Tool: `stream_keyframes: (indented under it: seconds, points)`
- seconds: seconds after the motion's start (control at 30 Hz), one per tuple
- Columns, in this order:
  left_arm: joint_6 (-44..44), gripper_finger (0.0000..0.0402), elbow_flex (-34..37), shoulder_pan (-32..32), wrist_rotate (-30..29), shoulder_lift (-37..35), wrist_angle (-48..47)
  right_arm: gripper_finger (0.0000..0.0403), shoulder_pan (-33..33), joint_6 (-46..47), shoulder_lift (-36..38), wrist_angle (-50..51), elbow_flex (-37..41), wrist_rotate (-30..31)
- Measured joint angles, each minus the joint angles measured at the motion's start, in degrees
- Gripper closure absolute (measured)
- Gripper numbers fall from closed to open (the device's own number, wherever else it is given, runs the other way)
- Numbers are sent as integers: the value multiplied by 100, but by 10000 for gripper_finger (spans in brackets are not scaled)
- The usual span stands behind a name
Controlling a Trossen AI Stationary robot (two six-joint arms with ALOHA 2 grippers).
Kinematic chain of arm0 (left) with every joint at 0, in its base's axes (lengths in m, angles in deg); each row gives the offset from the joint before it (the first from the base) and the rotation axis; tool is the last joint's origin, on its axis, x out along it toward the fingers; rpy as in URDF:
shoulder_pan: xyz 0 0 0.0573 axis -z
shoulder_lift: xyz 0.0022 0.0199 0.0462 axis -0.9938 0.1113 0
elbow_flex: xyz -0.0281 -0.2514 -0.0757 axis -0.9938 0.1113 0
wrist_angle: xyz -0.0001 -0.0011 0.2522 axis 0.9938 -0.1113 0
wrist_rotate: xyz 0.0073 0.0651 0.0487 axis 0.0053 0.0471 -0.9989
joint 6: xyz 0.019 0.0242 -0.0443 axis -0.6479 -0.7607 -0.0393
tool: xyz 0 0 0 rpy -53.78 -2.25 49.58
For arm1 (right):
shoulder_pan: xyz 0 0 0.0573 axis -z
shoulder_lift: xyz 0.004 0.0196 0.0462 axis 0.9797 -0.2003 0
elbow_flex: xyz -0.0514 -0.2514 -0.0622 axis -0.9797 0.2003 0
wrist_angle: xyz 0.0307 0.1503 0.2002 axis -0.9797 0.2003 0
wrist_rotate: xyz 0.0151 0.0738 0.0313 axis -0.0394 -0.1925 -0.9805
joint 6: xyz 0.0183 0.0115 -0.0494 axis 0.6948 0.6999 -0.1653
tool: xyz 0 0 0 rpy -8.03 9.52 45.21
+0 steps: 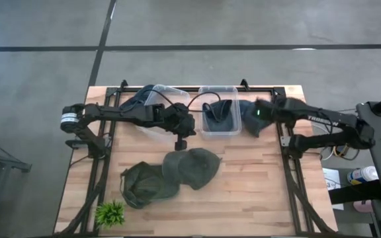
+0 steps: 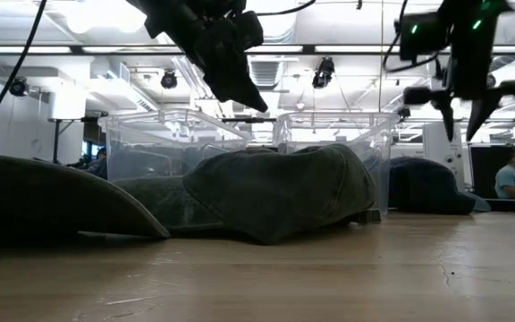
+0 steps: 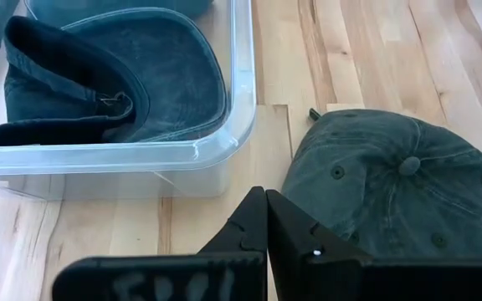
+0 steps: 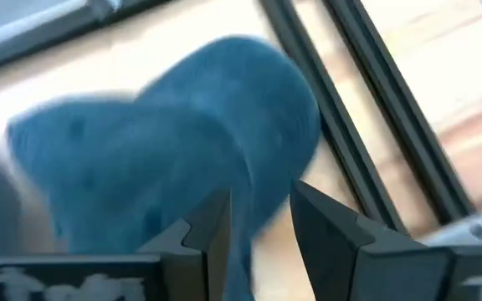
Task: Pick & Place hat
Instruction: Put the right blue cap into the right transparent bin
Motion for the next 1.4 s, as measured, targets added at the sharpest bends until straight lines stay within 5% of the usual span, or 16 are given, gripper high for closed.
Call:
stream_keyframes:
  seconds: [0.2,0.47,0.77,1.03,1.3,1.4]
  points:
    - [10,401,0,0,-4,0,-59,278,1712,-1594,-338,-1485,223,-856]
    - [13,401,37,0,-10,0,-354,288,2758,-2653,-1134,-1594,36,-746]
    - [-68,401,50,-25,-13,0,-388,289,3167,-2322,-2369,-1593,-49,-772]
    - [-76,401,55,-35,-24,0,-387,268,3158,705,-3038,-847,-498,-1096]
    - [-215,401,57,-39,-31,0,-382,259,3145,-11,-3029,-1053,-1455,-1326]
    - [-254,401,57,-53,-31,0,-383,265,3149,-986,-3042,-1631,-1737,-1731]
